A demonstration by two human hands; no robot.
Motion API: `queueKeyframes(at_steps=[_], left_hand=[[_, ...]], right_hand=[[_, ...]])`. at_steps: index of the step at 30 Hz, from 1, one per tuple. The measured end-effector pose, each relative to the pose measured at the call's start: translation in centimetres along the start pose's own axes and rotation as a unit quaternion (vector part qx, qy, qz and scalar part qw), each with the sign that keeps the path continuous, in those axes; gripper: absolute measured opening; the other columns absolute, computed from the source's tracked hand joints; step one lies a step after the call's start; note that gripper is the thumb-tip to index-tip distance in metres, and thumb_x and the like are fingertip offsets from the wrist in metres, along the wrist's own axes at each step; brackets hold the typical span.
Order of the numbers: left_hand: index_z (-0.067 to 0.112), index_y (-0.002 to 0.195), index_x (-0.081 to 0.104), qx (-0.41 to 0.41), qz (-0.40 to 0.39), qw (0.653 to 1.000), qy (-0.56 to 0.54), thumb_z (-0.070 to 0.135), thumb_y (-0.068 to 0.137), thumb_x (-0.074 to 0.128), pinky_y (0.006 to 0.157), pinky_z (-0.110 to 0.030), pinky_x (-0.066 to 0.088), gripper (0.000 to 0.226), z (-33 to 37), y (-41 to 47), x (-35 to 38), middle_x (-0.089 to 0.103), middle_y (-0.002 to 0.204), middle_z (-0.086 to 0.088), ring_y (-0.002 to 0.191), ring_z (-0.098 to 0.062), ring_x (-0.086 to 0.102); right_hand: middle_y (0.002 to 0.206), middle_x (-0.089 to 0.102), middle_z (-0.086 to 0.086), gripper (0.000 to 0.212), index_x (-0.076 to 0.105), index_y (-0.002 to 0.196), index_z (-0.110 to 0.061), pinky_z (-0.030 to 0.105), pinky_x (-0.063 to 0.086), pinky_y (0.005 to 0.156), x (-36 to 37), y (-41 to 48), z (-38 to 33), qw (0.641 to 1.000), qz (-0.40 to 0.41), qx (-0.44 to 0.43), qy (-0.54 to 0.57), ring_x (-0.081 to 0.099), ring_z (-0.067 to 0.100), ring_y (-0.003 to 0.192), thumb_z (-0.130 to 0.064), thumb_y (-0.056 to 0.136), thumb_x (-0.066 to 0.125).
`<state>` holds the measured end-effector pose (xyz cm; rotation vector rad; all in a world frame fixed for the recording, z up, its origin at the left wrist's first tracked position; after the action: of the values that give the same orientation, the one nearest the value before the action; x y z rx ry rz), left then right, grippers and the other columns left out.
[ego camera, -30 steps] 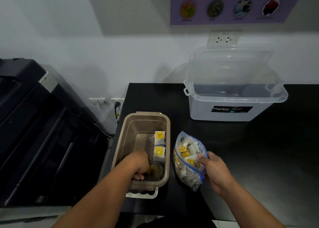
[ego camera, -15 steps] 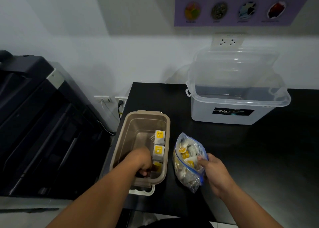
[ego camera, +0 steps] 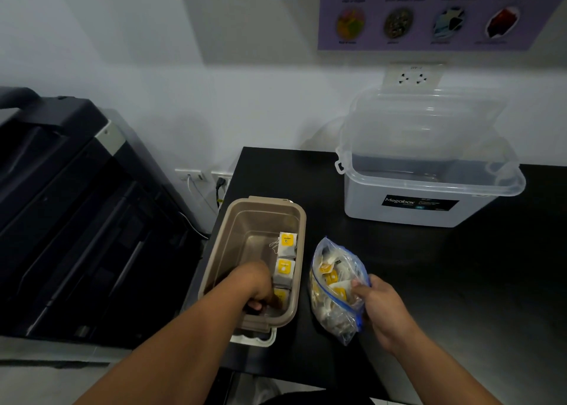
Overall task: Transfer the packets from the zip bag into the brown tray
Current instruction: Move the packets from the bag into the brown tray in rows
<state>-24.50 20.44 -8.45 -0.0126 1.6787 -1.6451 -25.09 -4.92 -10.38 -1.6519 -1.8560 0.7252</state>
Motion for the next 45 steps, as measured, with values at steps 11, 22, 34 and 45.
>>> queueKeyframes(at_steps=[11, 22, 34, 45], left_hand=[[0.020, 0.087, 0.074, 0.151, 0.244, 0.958, -0.026, 0.034, 0.092, 0.070, 0.083, -0.030, 0.054, 0.016, 3.1, -8.1, -6.2, 0.071, 0.081, 0.005, 0.080, -0.008, 0.066], [0.010, 0.137, 0.055, 0.107, 0.083, 0.973, 0.188, 0.030, 0.091, 0.071, 0.087, -0.037, 0.053, 0.052, 15.5, -3.8, 1.4, 0.057, 0.134, -0.014, 0.111, -0.027, 0.062], [0.016, 0.113, 0.069, 0.085, 0.164, 0.975, 0.121, 0.043, 0.080, 0.077, 0.076, -0.034, 0.055, 0.043, 13.8, -1.3, 5.5, 0.067, 0.110, -0.006, 0.097, -0.023, 0.066], [0.026, 0.096, 0.060, 0.257, 0.148, 0.938, -0.180, 0.017, 0.095, 0.066, 0.078, -0.041, 0.063, 0.010, 12.5, -5.8, 2.5, 0.067, 0.098, -0.003, 0.079, -0.022, 0.075]], right_hand=[[0.102, 0.078, 0.011, 0.014, 0.067, 0.113, -0.012, 0.043, 0.064, 0.077, 0.3, -0.5, 0.0, 0.999, 0.019, -0.030, -0.015, 0.078, 0.026, 0.090, -0.013, 0.104, 0.056], [0.091, 0.080, 0.013, 0.014, 0.067, 0.110, -0.006, 0.038, 0.059, 0.070, -1.3, -0.5, -0.1, 0.999, 0.008, -0.040, 0.001, 0.078, 0.026, 0.084, -0.012, 0.104, 0.055], [0.092, 0.076, 0.021, 0.014, 0.066, 0.108, 0.002, 0.042, 0.060, 0.064, -3.6, 0.3, 0.0, 0.996, 0.020, 0.013, 0.084, 0.074, 0.033, 0.080, -0.002, 0.104, 0.053], [0.096, 0.077, 0.025, 0.017, 0.066, 0.109, 0.000, 0.047, 0.061, 0.074, -3.8, 0.7, -0.7, 0.992, 0.015, 0.030, 0.121, 0.075, 0.040, 0.090, -0.002, 0.101, 0.051]])
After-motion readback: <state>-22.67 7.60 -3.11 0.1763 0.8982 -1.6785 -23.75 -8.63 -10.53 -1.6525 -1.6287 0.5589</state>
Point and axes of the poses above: each hand's wrist, its own y-axis towards the middle knuckle, its own x-axis out of the palm, z = x × y, the point moved 1 cm from there along y, towards the middle knuckle
